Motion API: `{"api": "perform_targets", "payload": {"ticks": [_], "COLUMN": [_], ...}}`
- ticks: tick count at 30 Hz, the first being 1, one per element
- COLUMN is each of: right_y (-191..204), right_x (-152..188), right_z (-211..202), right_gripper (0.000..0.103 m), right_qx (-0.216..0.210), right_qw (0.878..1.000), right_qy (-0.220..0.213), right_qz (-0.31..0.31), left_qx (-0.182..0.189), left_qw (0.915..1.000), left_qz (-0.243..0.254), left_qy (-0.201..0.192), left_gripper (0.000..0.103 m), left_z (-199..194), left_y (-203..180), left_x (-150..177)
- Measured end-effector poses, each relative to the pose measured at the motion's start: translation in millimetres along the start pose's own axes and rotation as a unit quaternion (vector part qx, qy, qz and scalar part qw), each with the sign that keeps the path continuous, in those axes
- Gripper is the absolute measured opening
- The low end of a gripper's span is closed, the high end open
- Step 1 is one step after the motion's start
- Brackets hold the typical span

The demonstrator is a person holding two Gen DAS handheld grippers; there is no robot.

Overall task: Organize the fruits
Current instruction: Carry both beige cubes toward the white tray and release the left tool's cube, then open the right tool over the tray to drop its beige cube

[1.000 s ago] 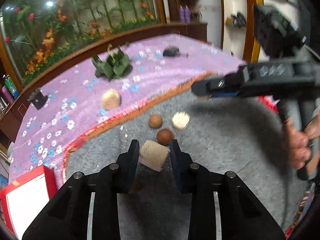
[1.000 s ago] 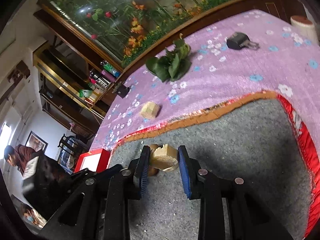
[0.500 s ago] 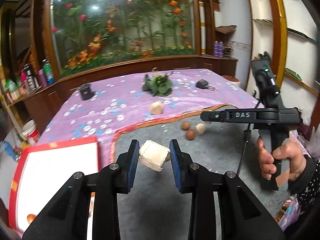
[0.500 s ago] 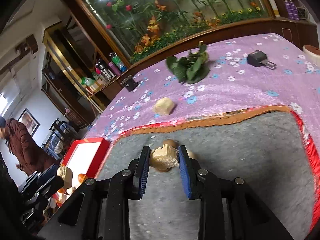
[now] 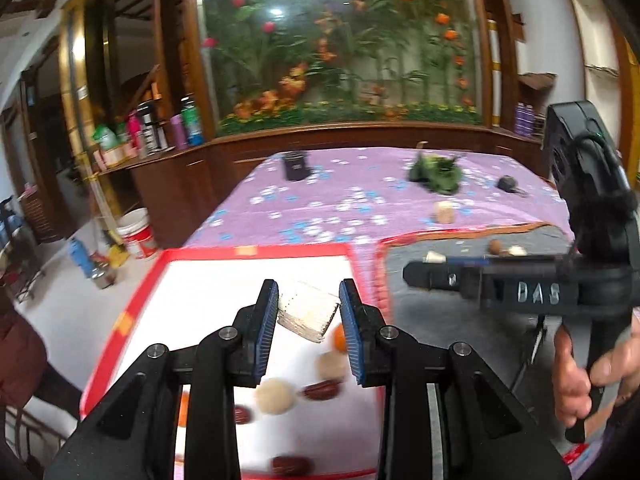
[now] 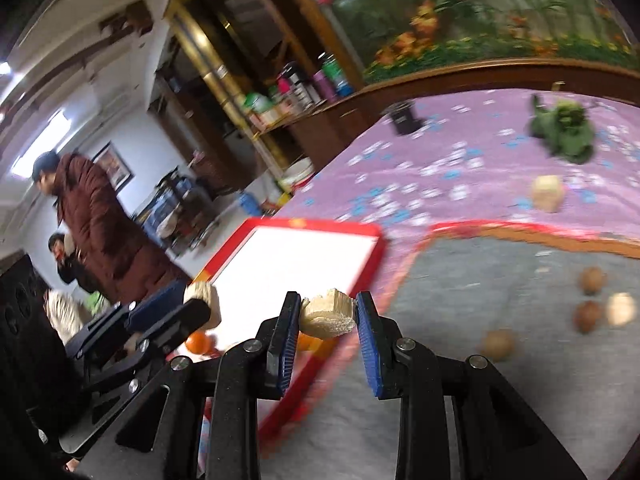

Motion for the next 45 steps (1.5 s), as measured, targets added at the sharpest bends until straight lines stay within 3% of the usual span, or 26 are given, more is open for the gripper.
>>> {"api": "perform_targets", "payload": {"ticks": [9,23,25,29,31,34,39,45], "right_y": [46.3,49.5,48.8,36.1,25.4,-0.1,-57.7,-123.5], "right_x": [28.8,40.5,36.0,26.4,23.2,20.1,15.5,21.4], "right_z": [59.9,69.3,61.3,44.4,32.7,3.5,-62.0,-137.9], "right_gripper": [0.028,0.033,0.034,0.035,0.035,0.036,0.039,0.042], "right_qx": [-0.018,-0.026,-0.024,-0.019,-0.010,0.015,0.059,0.120], "right_qw": [0.998,0.997,0.998,0.999,1.000,1.000,0.996,0.985], "right_qy": [0.054,0.068,0.055,0.034,0.026,0.009,-0.035,-0.074], "right_qz": [-0.028,-0.004,-0.007,0.004,0.010,0.017,0.056,0.100], "left_qx": [-0.034,-0.065,-0.071,-0.079,-0.072,-0.048,-0.004,0.021], "left_qw": [0.9991,0.9958,0.9956,0.9959,0.9965,0.9983,0.9990,0.9969], "left_qz": [-0.017,-0.014,-0.013,0.001,0.000,0.002,0.035,0.068], "left_qy": [0.020,0.064,0.059,0.044,0.044,0.032,0.026,0.034], "left_gripper": [0.029,0.032,0.048,0.055,0.069,0.081,0.082,0.082], "left_z": [17.5,36.8,34.4,27.1,24.1,14.3,4.7,0.7], "left_y": [42.0,53.3,53.0,45.5,38.5,21.7,-18.6,-56.5], "left_x": [20.8,44.9,42.7,34.4,31.8,26.4,24.5,27.5]}}
Point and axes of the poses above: each gripper's, at about its wrist camera, not at the fingertips, and z roughly the way its jaws point, y to its left, x to its underside, the point moved 9 cm from there along z, roughly the way its jaws point, and after that the axes turned 12 degrees about -x, right-handed, at the moved point
